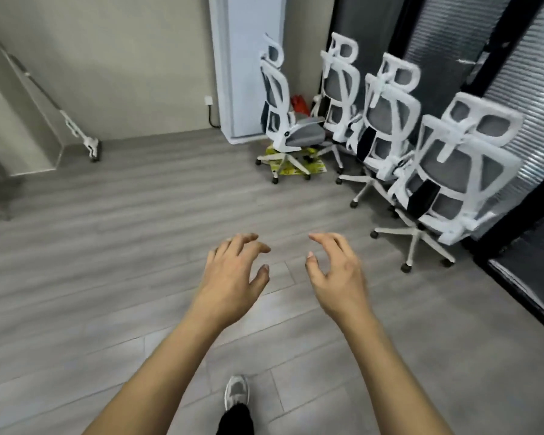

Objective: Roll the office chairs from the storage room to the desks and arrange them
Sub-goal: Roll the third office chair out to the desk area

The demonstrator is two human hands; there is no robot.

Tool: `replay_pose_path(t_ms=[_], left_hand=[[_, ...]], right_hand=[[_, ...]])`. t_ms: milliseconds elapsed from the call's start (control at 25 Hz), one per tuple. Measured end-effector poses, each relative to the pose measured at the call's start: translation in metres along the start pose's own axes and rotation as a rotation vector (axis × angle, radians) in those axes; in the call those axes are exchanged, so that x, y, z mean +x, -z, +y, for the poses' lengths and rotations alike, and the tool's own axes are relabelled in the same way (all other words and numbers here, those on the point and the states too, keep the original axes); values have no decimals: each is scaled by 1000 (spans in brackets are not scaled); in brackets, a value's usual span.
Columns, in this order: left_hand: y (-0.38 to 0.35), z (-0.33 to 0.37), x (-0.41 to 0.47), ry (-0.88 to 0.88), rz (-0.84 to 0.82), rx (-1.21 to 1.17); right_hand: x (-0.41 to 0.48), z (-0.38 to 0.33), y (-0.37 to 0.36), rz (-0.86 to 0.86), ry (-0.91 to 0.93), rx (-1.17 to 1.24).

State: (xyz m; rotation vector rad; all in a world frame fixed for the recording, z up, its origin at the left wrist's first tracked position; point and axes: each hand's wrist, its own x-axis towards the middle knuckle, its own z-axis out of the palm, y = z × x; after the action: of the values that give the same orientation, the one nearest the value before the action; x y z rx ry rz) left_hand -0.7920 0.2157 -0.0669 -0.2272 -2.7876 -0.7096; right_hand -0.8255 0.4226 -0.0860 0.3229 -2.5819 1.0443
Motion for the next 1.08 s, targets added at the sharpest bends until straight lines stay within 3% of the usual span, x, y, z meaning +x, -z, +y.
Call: replay_pose_path(t_ms=[160, 480, 760, 1080], left_hand=[[-7, -83, 130, 63, 15, -9], [-10, -208, 393, 25, 13, 14], [-35, -339, 671, 12, -13, 51], [-30, -490, 951, 27, 48, 26]], right_hand=[[143, 10, -76, -12, 0, 8], [404, 35, -190, -13, -2, -11], [687, 91, -320, 26, 3, 90], [982, 105, -438, 26, 17, 79]])
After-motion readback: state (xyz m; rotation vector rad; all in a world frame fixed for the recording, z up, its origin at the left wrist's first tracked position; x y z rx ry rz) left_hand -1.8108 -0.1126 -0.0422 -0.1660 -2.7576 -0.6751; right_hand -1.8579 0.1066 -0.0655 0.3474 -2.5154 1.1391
